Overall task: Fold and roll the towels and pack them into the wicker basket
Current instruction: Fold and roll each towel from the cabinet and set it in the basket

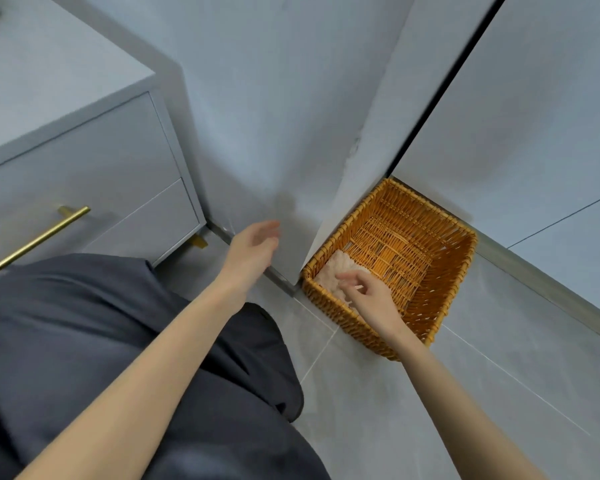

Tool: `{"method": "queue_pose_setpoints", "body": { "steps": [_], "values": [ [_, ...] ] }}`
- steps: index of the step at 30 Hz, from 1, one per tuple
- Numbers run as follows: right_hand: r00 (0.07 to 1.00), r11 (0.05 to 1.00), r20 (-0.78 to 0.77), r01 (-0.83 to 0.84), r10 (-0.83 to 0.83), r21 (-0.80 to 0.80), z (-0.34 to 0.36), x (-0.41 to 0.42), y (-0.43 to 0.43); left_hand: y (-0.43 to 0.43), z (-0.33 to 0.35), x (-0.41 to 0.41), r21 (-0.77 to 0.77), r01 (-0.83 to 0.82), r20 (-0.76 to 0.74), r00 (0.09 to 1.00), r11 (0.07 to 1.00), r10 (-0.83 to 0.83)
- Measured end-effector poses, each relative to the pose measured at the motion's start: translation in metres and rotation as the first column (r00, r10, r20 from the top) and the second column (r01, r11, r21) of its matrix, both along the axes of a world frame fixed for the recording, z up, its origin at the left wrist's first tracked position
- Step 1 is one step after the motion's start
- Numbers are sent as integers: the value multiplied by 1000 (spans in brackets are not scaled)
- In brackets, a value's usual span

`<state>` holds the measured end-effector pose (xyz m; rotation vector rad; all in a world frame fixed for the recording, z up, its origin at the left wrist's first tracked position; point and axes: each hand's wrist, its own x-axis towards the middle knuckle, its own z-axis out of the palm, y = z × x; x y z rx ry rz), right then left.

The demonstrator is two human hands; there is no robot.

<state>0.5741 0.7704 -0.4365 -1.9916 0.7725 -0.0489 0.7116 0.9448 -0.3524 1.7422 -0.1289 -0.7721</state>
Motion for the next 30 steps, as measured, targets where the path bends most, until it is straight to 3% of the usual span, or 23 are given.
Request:
{"method": "queue_pose_setpoints", "body": {
  "steps": [12, 18, 25, 30],
  "values": [
    [928, 958, 239, -273, 286, -84, 139, 81, 87, 74, 94, 25, -178, -159, 156, 970, 971, 187],
    [852, 916, 338, -365, 401, -167, 218, 136, 137, 148, 157, 48, -249, -290, 293, 887, 924, 357],
    [750, 854, 408, -459, 520, -244, 280, 186, 195, 234, 196, 73, -154, -367, 434, 809, 917, 397],
    [693, 808, 417, -494, 588, -321, 301, 219, 235, 290, 184, 84, 84, -378, 472, 830, 922, 297]
  ]
}}
